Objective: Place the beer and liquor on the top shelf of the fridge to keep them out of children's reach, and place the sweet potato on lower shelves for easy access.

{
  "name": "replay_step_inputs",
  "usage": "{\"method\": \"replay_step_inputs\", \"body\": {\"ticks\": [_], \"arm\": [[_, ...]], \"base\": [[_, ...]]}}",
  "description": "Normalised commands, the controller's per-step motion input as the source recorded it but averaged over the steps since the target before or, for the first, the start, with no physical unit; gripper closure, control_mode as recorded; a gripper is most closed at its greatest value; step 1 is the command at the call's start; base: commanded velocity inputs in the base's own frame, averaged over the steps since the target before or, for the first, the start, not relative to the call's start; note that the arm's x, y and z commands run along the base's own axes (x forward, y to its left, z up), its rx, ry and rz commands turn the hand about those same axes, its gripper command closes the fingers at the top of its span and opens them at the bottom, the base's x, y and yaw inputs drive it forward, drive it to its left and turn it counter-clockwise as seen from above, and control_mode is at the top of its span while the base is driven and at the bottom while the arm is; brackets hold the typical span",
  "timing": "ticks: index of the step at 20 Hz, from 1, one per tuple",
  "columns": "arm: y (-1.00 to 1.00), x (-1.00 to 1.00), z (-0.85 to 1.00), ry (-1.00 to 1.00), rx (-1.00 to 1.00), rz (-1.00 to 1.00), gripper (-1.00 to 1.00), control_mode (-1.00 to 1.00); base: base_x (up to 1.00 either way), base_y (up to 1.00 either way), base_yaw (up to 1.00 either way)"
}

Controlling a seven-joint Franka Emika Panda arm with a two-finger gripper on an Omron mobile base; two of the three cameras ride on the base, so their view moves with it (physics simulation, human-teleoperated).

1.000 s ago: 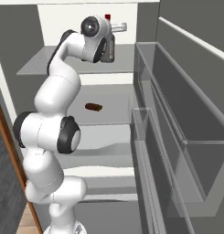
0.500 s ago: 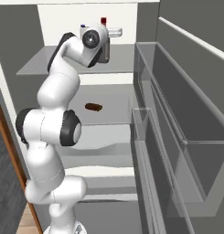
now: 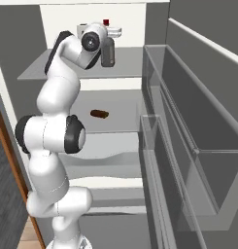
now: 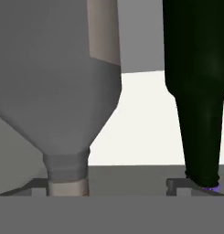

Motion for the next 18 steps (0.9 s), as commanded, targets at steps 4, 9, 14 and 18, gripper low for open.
{"method": "replay_step_inputs", "body": {"ticks": [4, 9, 14, 18], "arm": [[-0.24, -0.08, -0.01, -0.02, 0.00, 0.10, -1.00, -1.00], [-0.28, -0.51, -0.27, 0.03, -0.05, 0.07, -1.00, -1.00], [-0.39, -0.72, -0.37, 0.02, -0.06, 0.03, -1.00, -1.00], [-0.34, -0.95, -0.38, 0.02, -0.06, 0.01, -1.00, -1.00]], "base": [[0.00, 0.00, 0.00], [0.00, 0.00, 0.00], [0.00, 0.00, 0.00], [0.00, 0.00, 0.00]]}}
